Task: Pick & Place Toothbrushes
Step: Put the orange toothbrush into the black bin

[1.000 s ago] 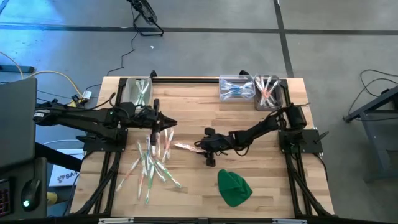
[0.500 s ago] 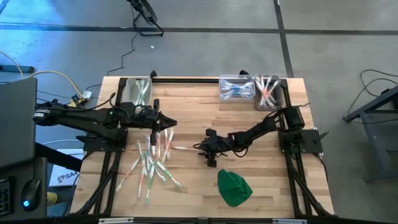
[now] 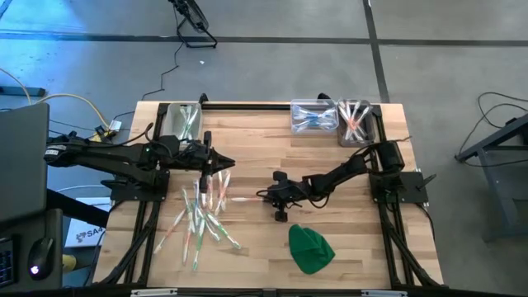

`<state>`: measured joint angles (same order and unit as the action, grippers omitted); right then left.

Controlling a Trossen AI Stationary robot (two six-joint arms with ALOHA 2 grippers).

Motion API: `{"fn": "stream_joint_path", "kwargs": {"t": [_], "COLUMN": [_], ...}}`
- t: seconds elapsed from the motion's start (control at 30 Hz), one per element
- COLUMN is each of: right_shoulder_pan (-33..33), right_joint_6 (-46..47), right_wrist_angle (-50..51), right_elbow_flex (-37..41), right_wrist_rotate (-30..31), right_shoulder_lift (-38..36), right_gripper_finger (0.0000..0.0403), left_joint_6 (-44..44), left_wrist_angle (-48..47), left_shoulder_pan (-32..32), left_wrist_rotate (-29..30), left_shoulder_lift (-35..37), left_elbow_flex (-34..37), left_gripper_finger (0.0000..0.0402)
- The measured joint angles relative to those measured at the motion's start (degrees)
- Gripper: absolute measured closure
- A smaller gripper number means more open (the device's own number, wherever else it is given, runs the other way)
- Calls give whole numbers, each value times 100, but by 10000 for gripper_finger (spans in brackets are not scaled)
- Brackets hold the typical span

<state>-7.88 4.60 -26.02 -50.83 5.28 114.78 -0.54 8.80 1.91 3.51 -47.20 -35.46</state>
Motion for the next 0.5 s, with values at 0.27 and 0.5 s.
{"fn": "stream_joint_path", "kwargs": {"t": [0.27, 0.5], "right_shoulder_pan": [2, 2], "right_joint_6": [9, 15], "right_wrist_angle": [26, 337], "right_elbow_flex": [5, 20], "right_wrist_rotate": [-61, 536], "right_shoulder_lift": [-57, -539], "right_gripper_finger": [396, 397], "left_joint_6": [-51, -298], "left_wrist_angle": [-42, -84], "left_shoulder_pan": [0, 0], "left_wrist_rotate": [0, 0], "left_shoulder_lift": [0, 0], "left_elbow_flex": [0, 0], "left_gripper_finger": [374, 374]}}
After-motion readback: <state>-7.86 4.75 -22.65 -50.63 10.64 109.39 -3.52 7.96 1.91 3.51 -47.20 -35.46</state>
